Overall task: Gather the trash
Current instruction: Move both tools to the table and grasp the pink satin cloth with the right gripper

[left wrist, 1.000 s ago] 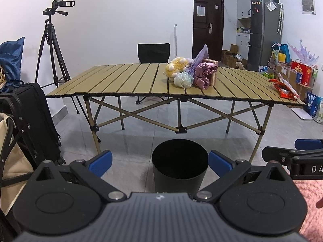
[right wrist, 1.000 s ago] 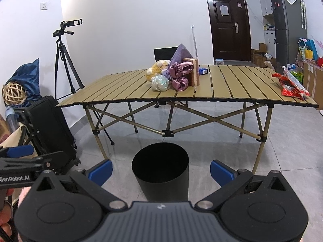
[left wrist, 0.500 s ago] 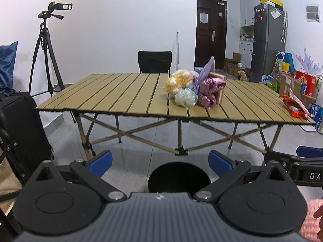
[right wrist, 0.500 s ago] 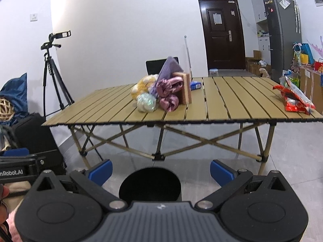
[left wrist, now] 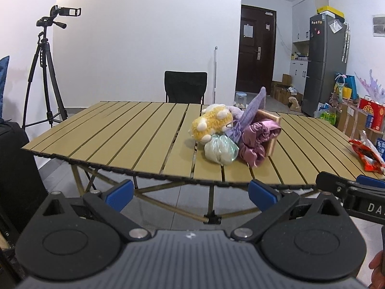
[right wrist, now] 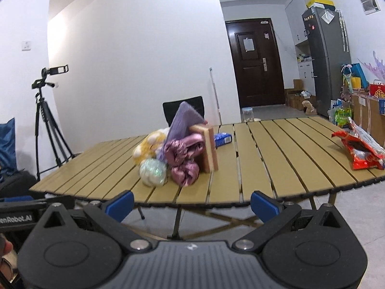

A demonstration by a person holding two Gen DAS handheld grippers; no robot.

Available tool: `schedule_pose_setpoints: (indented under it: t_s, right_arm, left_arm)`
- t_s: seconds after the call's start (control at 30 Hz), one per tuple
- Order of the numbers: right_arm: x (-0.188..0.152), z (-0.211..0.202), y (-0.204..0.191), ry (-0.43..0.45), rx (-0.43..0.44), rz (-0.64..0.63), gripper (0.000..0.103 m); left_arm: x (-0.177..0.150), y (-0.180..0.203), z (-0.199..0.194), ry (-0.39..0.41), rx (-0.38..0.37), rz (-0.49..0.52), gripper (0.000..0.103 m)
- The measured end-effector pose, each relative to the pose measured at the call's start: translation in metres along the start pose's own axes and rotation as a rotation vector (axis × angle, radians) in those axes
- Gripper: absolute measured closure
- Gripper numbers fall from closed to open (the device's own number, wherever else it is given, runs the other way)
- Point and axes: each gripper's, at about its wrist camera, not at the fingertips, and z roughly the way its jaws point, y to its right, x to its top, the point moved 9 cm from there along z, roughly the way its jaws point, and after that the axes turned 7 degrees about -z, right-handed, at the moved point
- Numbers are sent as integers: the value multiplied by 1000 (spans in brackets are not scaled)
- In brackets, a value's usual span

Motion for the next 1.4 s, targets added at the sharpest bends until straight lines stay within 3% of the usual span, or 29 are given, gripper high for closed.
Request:
schedule_pose_setpoints:
  t_s: [0.43, 0.83, 1.07, 1.13, 1.2, 1.4]
  right_arm:
    - [26, 96, 3, 51, -15, -85, 0]
    - [16, 191, -12, -1, -35, -96, 2]
    - [18, 224, -15, -10, -43, -56, 35]
    - [19, 225, -18, -3, -36, -55, 46]
    - [19, 225, -21, -2, -17, -51, 64]
    - [20, 218, -20, -2, 11, -28, 70]
  left_arm:
    - [28, 7, 85, 1, 46, -19, 0]
    - [41, -21, 139, -5, 80, -26, 0]
    - [49, -27, 155, -13, 74, -53, 0]
    - [48, -29, 159, -25, 74, -61, 0]
    - [45, -31, 161, -35, 76, -62, 0]
    - [41, -33, 163, -53, 77, -77, 0]
